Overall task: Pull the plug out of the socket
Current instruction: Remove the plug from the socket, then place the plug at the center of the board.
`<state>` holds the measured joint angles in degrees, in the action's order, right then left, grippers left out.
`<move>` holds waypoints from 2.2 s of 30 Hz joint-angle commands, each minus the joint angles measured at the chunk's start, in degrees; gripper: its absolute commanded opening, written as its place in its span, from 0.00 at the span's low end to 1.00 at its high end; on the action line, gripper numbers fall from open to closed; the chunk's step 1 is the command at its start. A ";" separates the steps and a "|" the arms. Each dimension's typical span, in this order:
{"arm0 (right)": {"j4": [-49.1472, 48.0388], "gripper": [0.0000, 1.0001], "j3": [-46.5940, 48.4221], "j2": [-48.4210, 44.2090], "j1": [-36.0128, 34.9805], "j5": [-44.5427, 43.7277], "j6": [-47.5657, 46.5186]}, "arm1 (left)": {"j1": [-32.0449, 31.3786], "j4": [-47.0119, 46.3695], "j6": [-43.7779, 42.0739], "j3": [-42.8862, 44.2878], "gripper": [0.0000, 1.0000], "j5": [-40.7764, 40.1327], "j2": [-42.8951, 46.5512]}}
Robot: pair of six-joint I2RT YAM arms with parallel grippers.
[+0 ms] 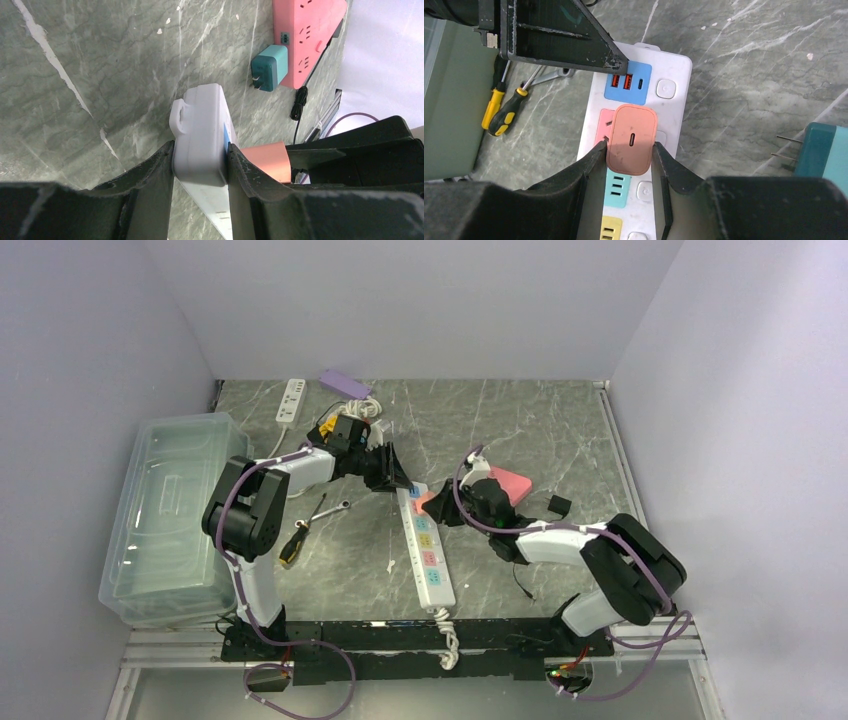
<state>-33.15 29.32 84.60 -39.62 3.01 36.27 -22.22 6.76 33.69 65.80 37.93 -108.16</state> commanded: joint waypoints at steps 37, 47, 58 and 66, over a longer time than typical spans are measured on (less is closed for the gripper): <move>2.24 0.00 0.09 -6.38 -6.38 -17.43 -4.19 | -0.11 1.36 -3.45 0.11 0.00 -1.63 1.20; 10.20 0.00 -0.21 -9.19 -4.31 -28.74 -0.47 | 1.52 0.55 -2.12 -0.44 0.00 -1.38 2.21; 16.29 0.09 0.34 -7.14 2.39 -27.97 6.16 | 3.32 0.35 -1.97 -0.58 0.00 -1.10 2.80; 17.53 0.80 0.01 -8.66 4.28 -28.53 6.47 | 3.56 0.54 -2.16 -0.48 0.00 -1.19 3.37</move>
<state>-15.81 28.97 77.87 -35.77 -24.05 42.15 -19.05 8.47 33.76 65.14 37.41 -108.14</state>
